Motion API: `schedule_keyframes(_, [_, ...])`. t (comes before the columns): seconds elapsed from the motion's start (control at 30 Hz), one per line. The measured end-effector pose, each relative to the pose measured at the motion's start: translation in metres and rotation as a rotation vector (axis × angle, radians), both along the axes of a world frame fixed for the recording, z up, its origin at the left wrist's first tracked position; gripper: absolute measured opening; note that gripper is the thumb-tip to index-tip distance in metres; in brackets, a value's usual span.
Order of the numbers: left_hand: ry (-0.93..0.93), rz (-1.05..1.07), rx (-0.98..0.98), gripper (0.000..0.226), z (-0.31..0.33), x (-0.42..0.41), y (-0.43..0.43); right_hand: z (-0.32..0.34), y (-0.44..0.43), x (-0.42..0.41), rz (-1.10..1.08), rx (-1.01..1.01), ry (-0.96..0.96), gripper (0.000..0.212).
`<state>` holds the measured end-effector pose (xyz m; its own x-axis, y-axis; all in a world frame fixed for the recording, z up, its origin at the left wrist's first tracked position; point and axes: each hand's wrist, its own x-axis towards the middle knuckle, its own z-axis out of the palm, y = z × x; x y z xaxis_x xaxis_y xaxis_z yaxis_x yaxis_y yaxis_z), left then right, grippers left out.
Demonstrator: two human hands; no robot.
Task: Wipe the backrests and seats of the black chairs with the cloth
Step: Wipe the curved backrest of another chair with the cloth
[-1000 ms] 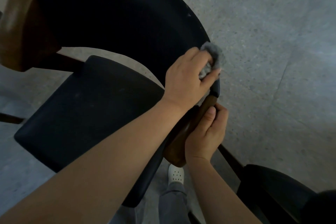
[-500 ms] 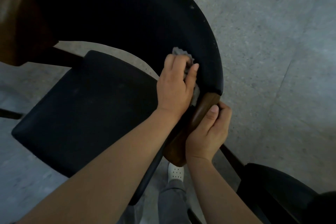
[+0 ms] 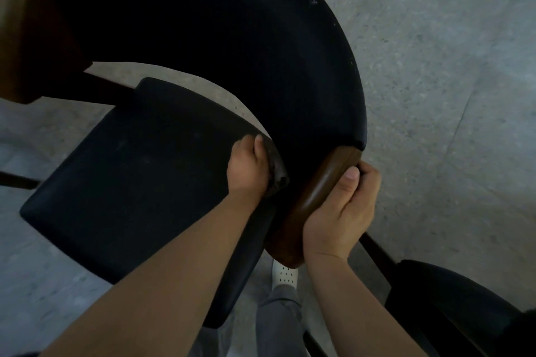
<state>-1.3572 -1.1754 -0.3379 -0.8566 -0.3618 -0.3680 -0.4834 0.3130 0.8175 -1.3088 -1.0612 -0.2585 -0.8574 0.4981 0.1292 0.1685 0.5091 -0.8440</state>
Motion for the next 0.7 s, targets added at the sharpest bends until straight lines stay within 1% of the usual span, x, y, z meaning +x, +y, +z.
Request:
schedule_keyframes(0.07, [0.002,0.066,0.171,0.023,0.012,0.006,-0.007,0.000,0.000,0.000,0.000,-0.004,-0.004,0.043])
schedule_keyframes(0.1, [0.032,0.081,0.263,0.020,0.022,0.010,-0.009,0.001,0.000,0.000,0.000,-0.008,-0.009,0.042])
schedule_keyframes(0.13, [0.079,0.081,0.343,0.021,0.035,0.012,-0.012,0.001,0.000,0.000,0.001,-0.012,-0.011,0.042])
schedule_keyframes(0.2, [0.198,0.050,0.453,0.035,0.061,0.017,-0.012,0.003,-0.001,0.001,0.003,-0.018,-0.014,0.044])
schedule_keyframes(0.27, [0.326,-0.011,0.420,0.052,0.084,0.015,-0.009,0.005,-0.001,0.000,0.004,-0.020,-0.005,0.044])
schedule_keyframes(0.3, [0.382,-0.046,0.375,0.056,0.093,0.011,-0.005,0.006,-0.001,0.000,0.004,-0.018,0.001,0.044])
schedule_keyframes(0.37, [0.489,-0.099,0.281,0.058,0.105,0.002,0.002,0.005,-0.002,0.000,0.003,-0.019,0.000,0.045])
schedule_keyframes(0.43, [0.557,-0.115,0.164,0.053,0.108,-0.007,0.010,0.005,-0.002,-0.001,-0.001,-0.023,-0.010,0.046])
schedule_keyframes(0.5, [0.561,-0.117,0.060,0.047,0.103,-0.012,0.018,0.004,-0.002,-0.001,0.003,-0.030,-0.004,0.045])
schedule_keyframes(0.57, [0.526,-0.106,-0.020,0.046,0.096,-0.014,0.026,0.004,-0.002,-0.001,0.010,-0.033,0.006,0.045])
schedule_keyframes(0.63, [0.521,-0.071,-0.023,0.045,0.093,-0.015,0.034,0.004,-0.001,-0.001,0.013,-0.034,0.003,0.046])
schedule_keyframes(0.7, [0.558,-0.044,-0.001,0.043,0.096,-0.016,0.038,0.003,-0.002,-0.001,0.007,-0.038,-0.005,0.049])
